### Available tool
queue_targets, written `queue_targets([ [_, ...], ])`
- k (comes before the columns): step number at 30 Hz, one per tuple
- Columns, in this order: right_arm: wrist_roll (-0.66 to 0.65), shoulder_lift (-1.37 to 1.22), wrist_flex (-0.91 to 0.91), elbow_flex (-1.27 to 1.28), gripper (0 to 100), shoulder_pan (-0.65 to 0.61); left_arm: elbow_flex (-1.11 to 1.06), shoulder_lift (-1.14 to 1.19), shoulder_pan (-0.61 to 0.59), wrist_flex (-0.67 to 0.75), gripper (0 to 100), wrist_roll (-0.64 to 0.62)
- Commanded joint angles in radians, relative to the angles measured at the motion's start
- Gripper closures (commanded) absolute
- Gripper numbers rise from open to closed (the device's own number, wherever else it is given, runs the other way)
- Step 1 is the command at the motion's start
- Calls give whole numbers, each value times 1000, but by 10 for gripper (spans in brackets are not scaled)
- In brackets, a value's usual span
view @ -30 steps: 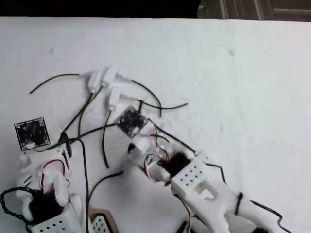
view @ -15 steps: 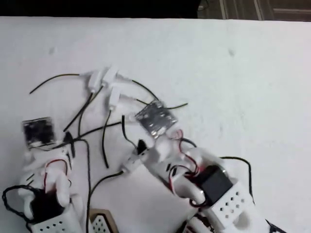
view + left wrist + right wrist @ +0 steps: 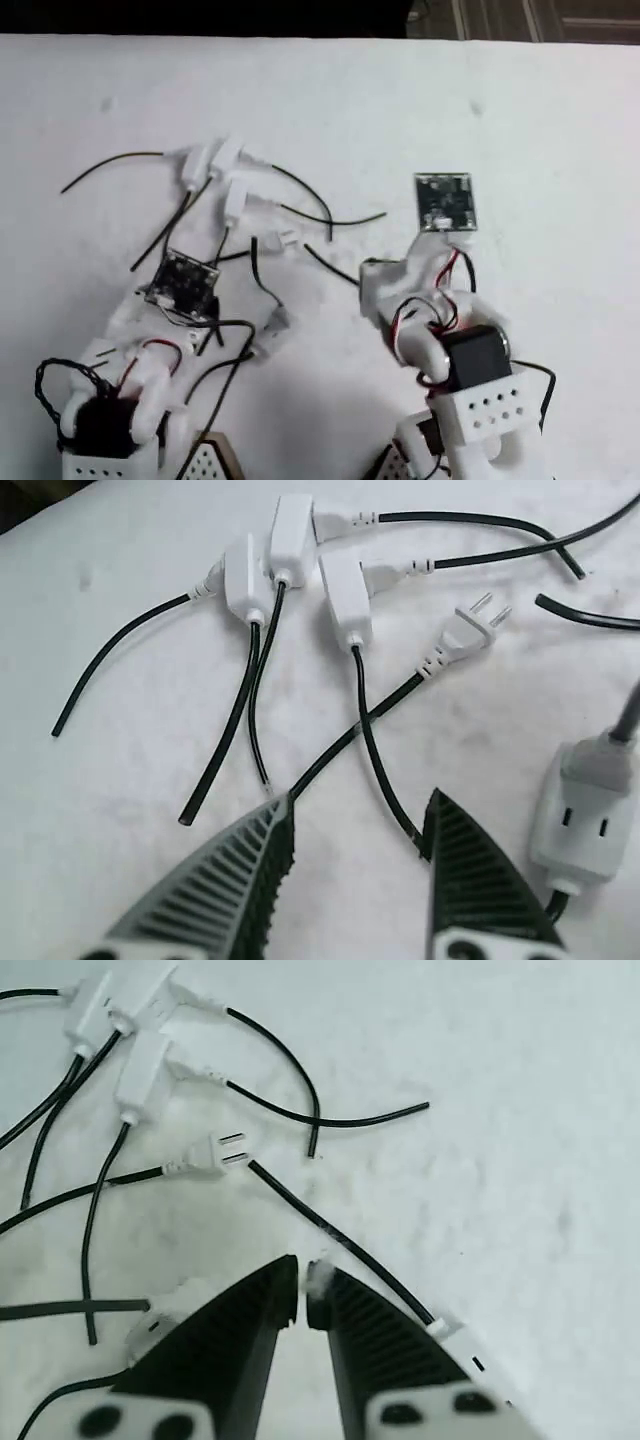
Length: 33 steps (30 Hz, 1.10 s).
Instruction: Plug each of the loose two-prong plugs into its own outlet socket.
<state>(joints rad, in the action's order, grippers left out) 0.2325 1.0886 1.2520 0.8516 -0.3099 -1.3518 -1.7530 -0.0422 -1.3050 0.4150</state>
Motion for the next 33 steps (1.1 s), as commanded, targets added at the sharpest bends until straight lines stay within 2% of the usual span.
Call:
queue_targets([
  [1, 74, 8, -102, 35, 981, 108, 133, 194, 79, -6, 764, 9],
  [8, 157, 8, -254, 129, 981, 232, 334, 704, 226, -26, 702, -78],
  [14, 161, 8, -259, 130, 981, 254, 350, 931, 354, 63, 687, -117],
  [24, 160, 8, -252, 132, 981, 248, 350, 1264, 386, 265, 692, -118],
  [27, 155, 8, -257, 146, 981, 248, 358, 1374, 386, 322, 741, -118],
  [33, 152, 8, -259, 150, 981, 248, 400, 1434, 387, 334, 936, -114],
])
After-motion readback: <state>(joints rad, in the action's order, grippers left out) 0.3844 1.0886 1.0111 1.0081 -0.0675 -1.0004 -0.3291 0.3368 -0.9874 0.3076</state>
